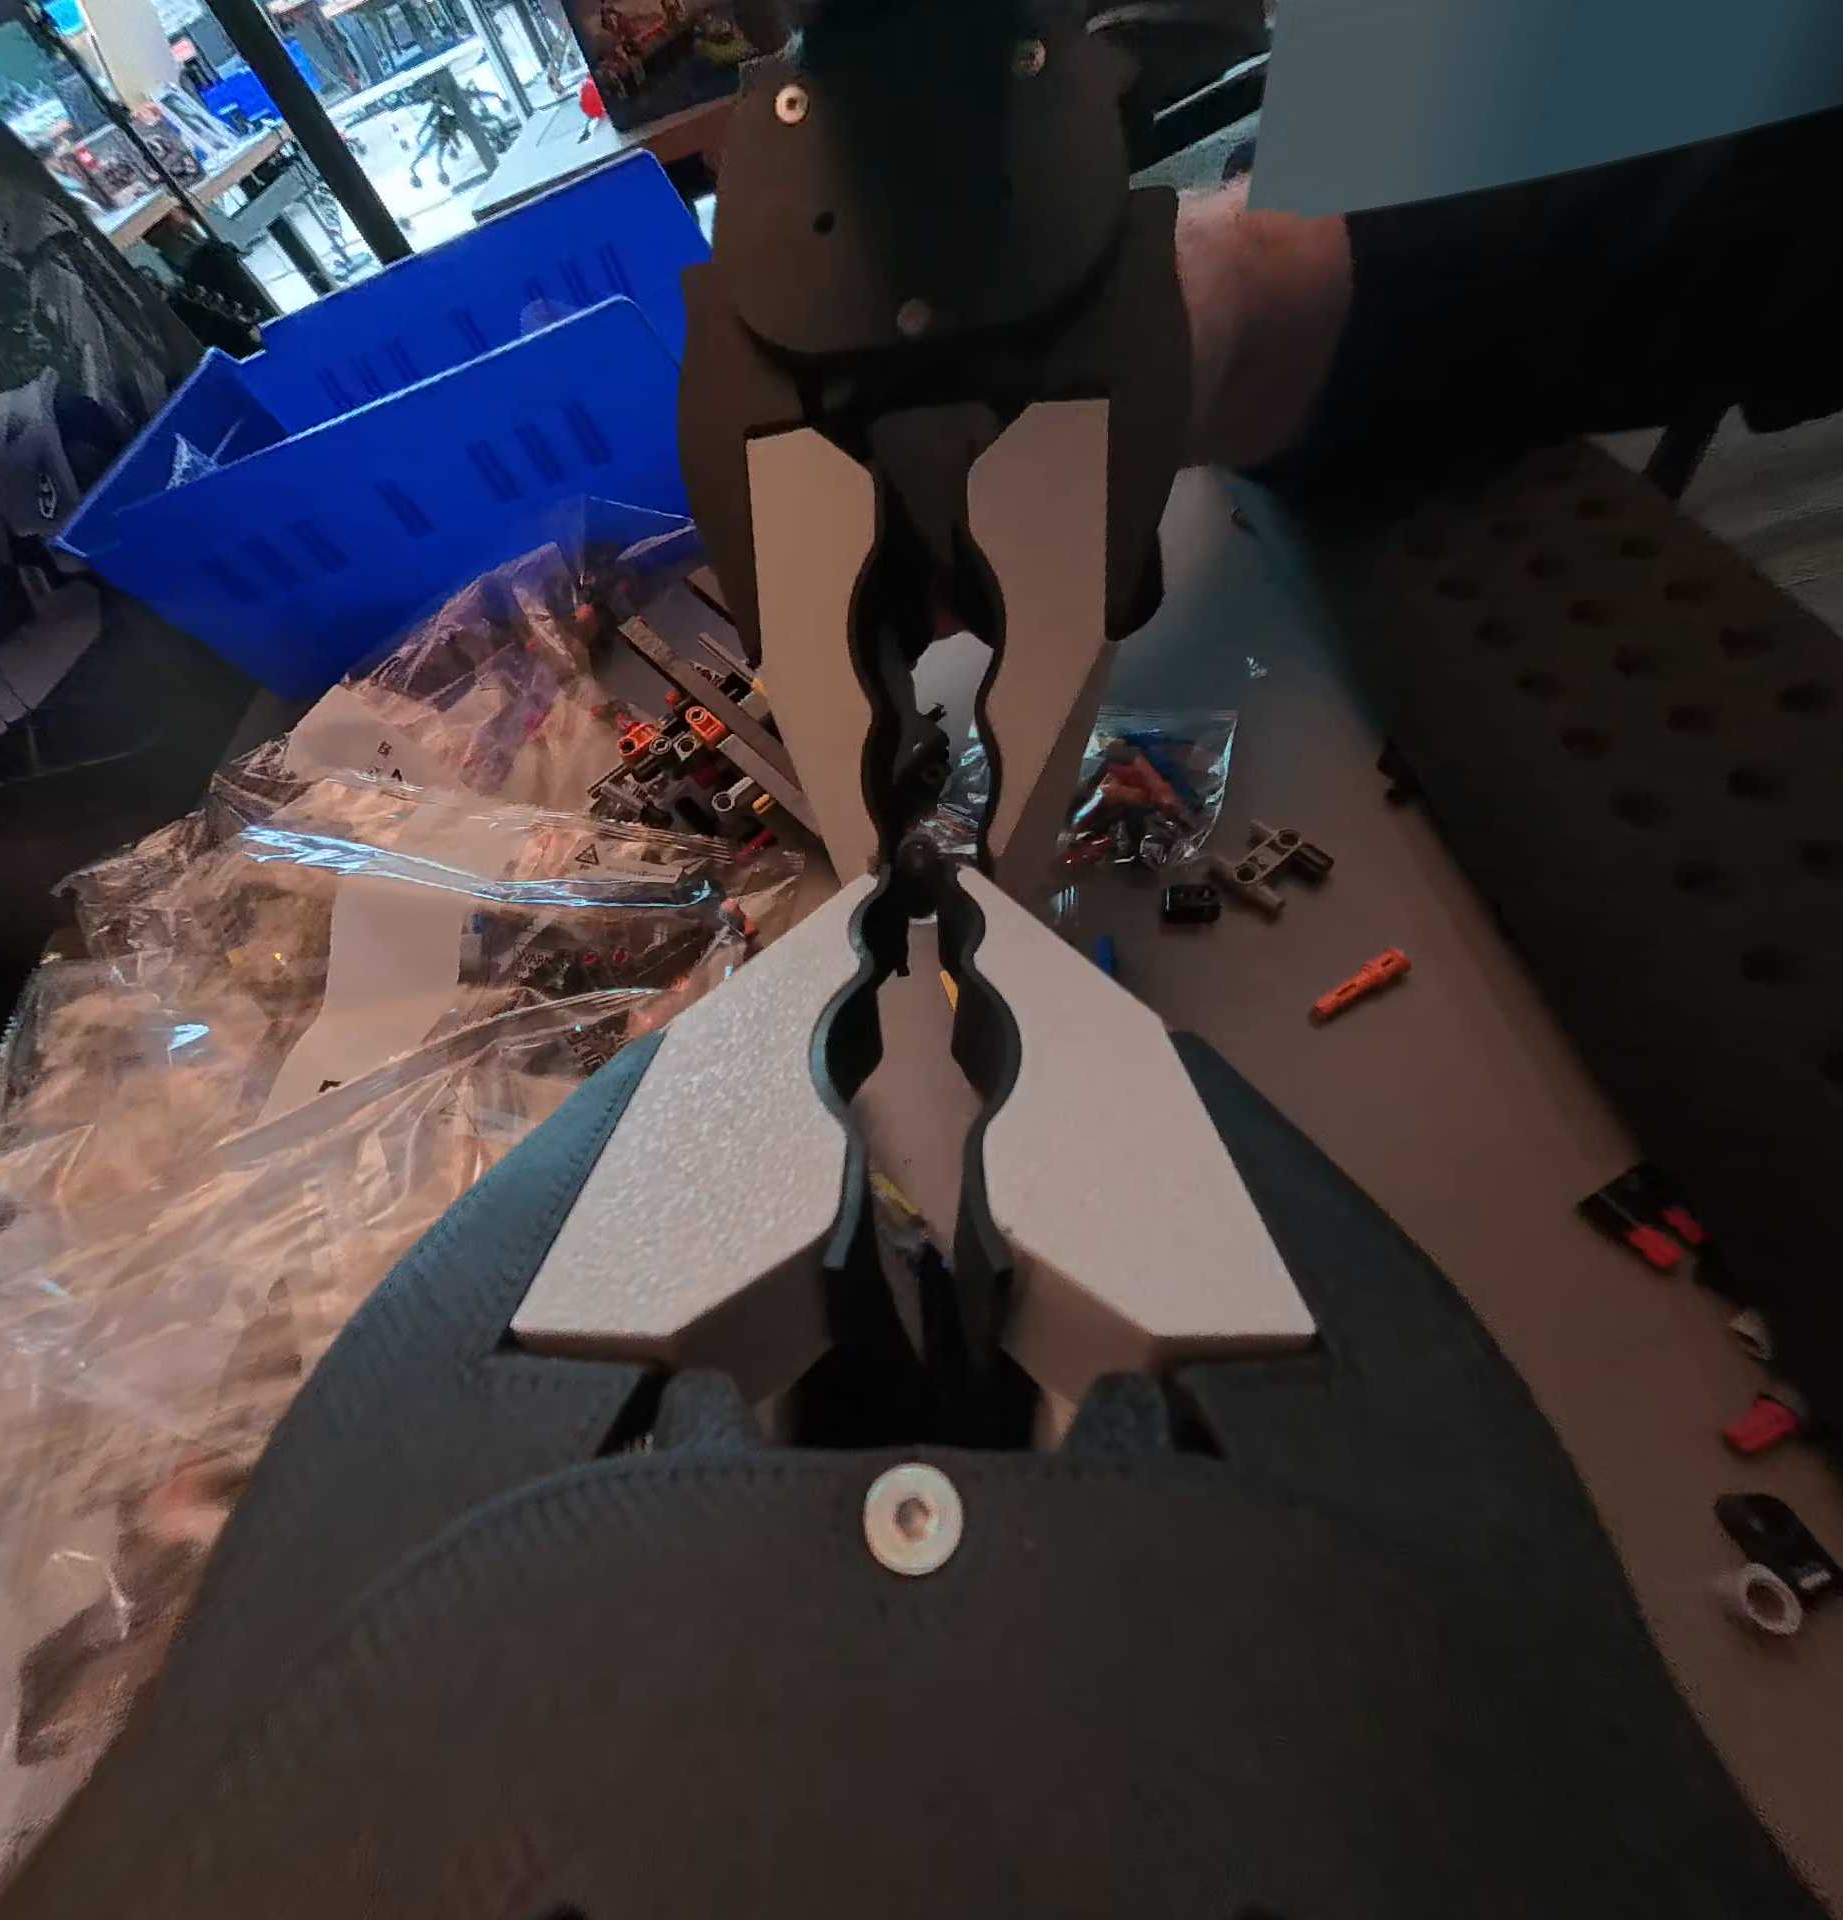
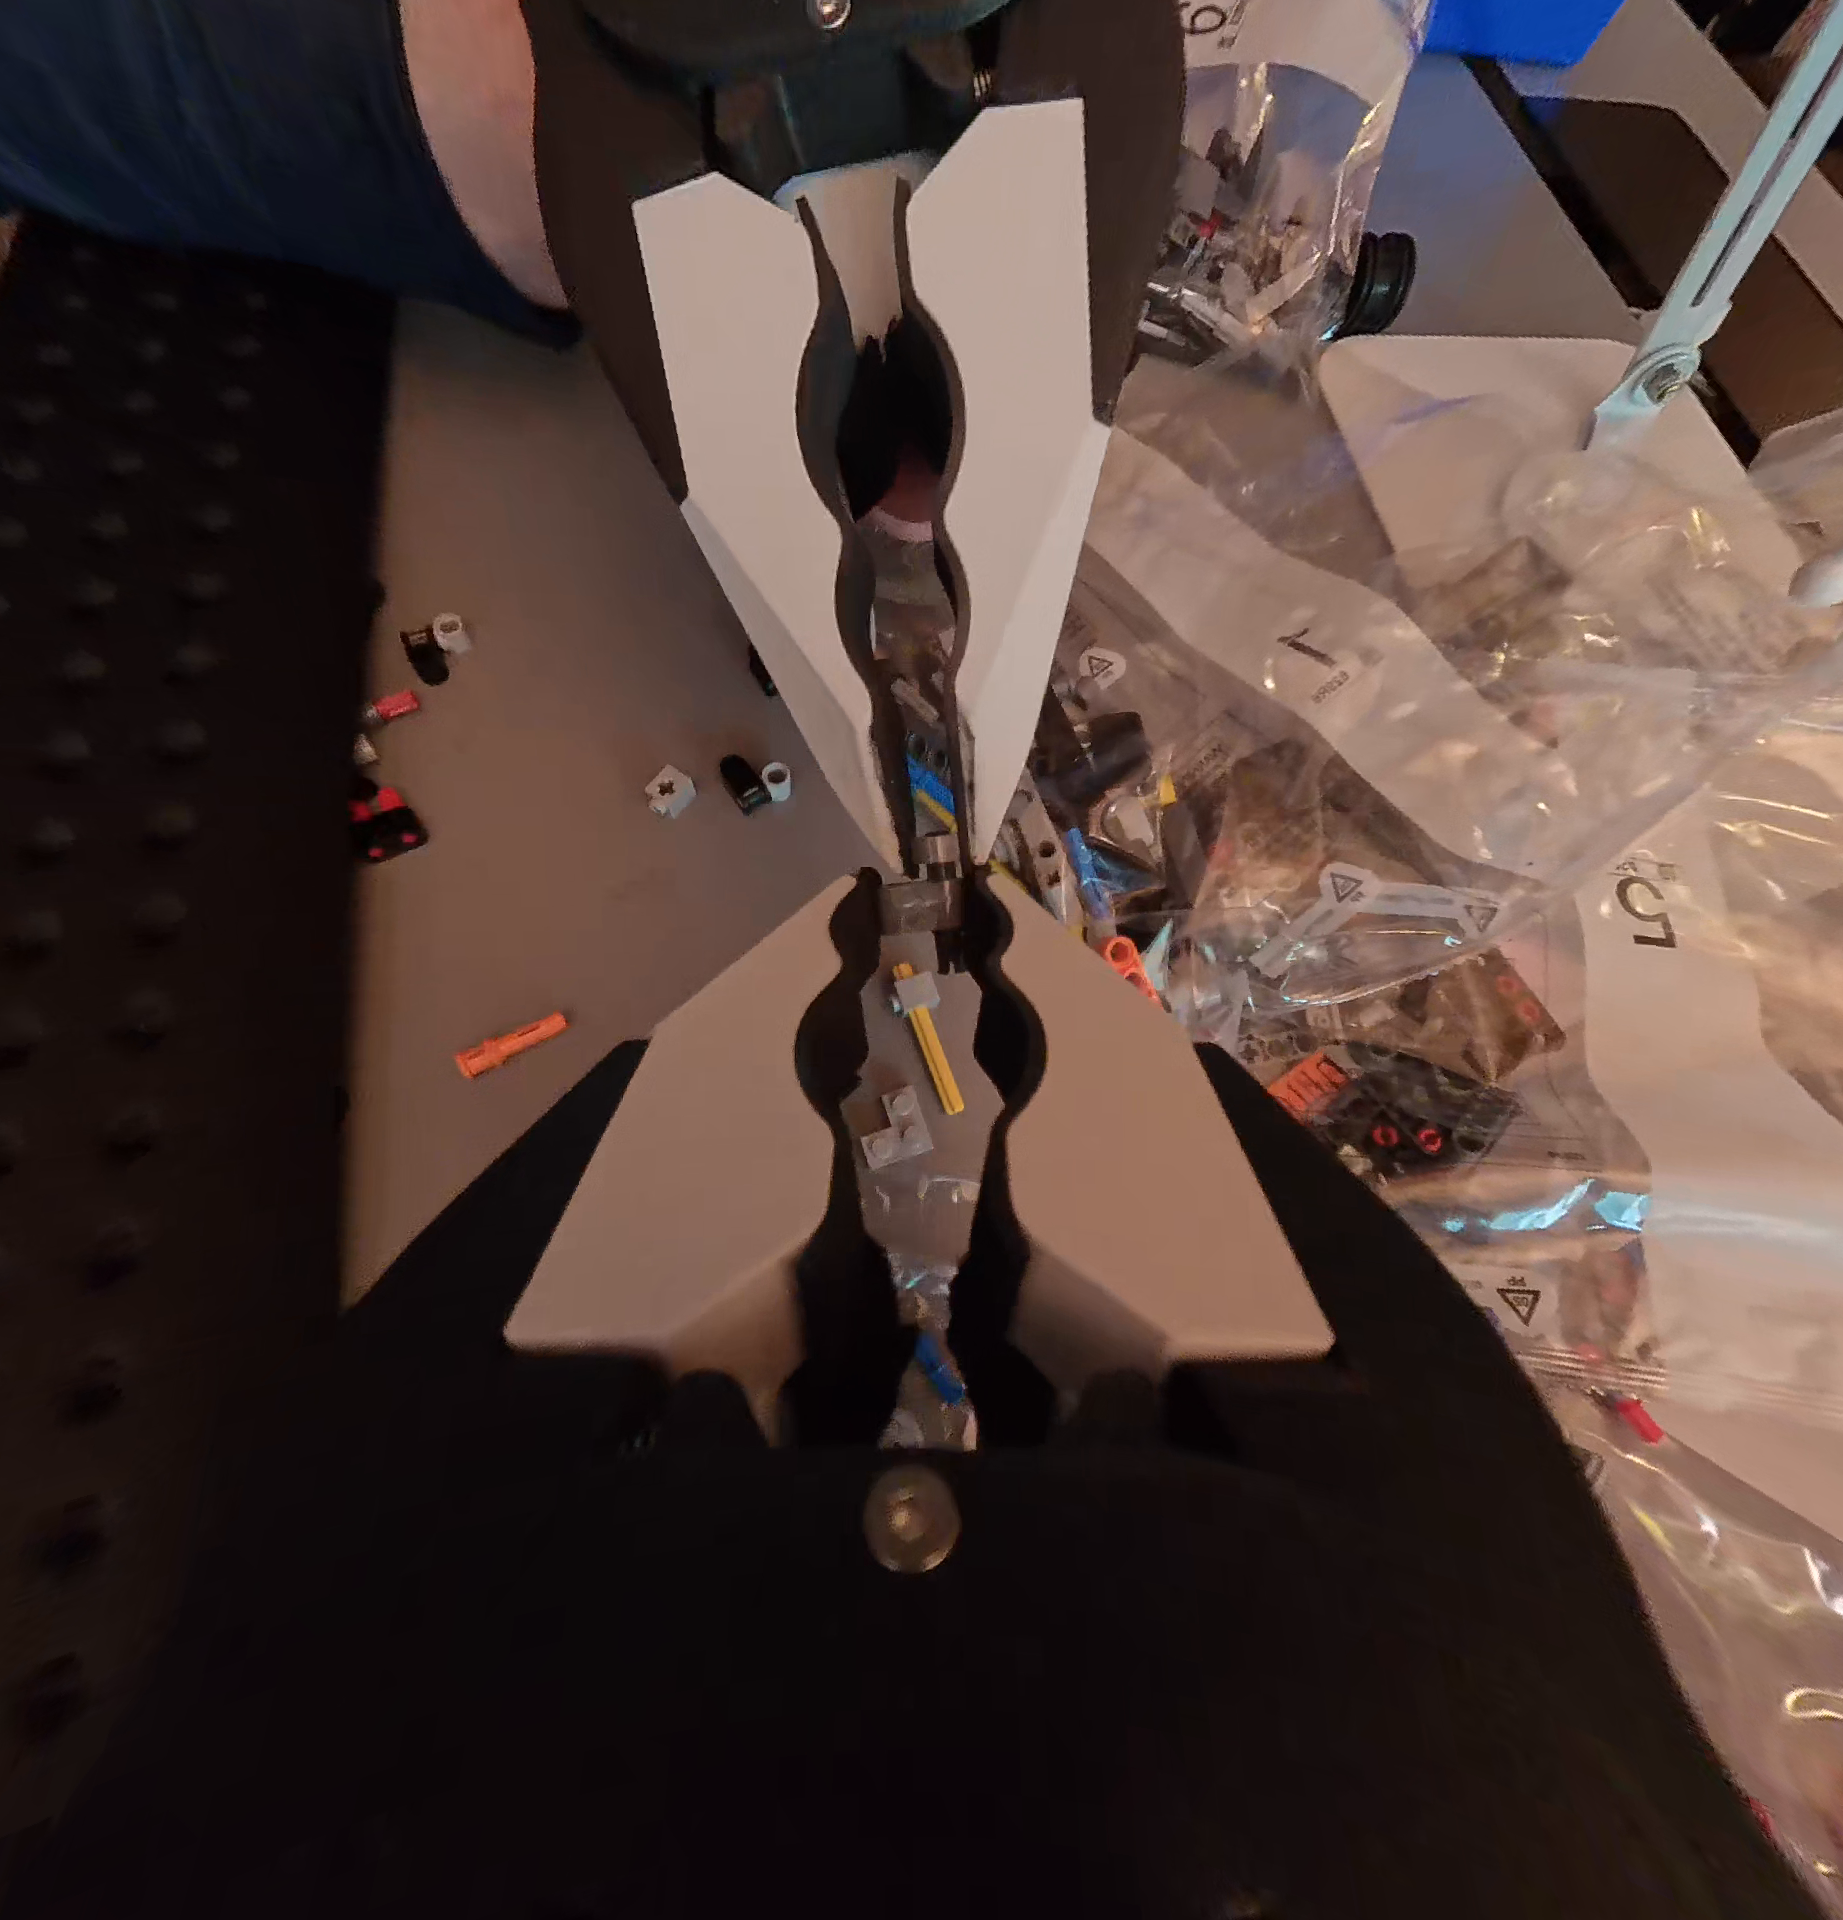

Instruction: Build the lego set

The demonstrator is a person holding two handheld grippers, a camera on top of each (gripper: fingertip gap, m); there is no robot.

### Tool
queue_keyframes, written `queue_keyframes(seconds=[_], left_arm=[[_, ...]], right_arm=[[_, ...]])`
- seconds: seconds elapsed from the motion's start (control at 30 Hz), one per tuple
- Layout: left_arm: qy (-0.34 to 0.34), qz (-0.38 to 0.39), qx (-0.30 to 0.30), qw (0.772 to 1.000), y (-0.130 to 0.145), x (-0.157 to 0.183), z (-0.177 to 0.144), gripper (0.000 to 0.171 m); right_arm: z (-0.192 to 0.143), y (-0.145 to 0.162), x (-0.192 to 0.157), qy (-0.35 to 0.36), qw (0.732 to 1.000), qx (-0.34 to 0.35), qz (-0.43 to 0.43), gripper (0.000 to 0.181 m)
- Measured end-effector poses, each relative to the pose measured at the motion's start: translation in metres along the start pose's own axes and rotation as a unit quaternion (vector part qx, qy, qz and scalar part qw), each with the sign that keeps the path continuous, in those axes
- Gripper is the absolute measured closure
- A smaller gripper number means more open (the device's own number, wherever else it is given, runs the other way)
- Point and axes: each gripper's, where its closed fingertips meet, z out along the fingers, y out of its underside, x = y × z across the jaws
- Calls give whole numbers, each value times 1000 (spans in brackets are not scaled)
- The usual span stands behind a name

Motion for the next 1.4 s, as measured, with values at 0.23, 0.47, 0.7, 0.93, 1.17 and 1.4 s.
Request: queue_keyframes(seconds=[0.23,0.47,0.7,0.93,1.17,1.4], left_arm=[[11,-2,1,1000,-5,3,-5,167],[-55,-42,90,993,-29,-35,-74,167],[48,-54,21,997,-4,1,-32,167],[78,-33,-88,993,36,22,0,157],[62,-63,-41,995,21,11,-5,153],[67,-128,-28,989,20,7,4,148]], right_arm=[[-3,-4,-4,3,1000,4,-16,168],[-11,5,7,21,1000,-12,-8,168],[-9,5,-2,-4,1000,0,-18,168],[-4,10,-6,-2,999,-15,-50,167],[-1,10,-2,28,995,-28,-87,167],[2,10,7,101,980,-60,-163,168]])
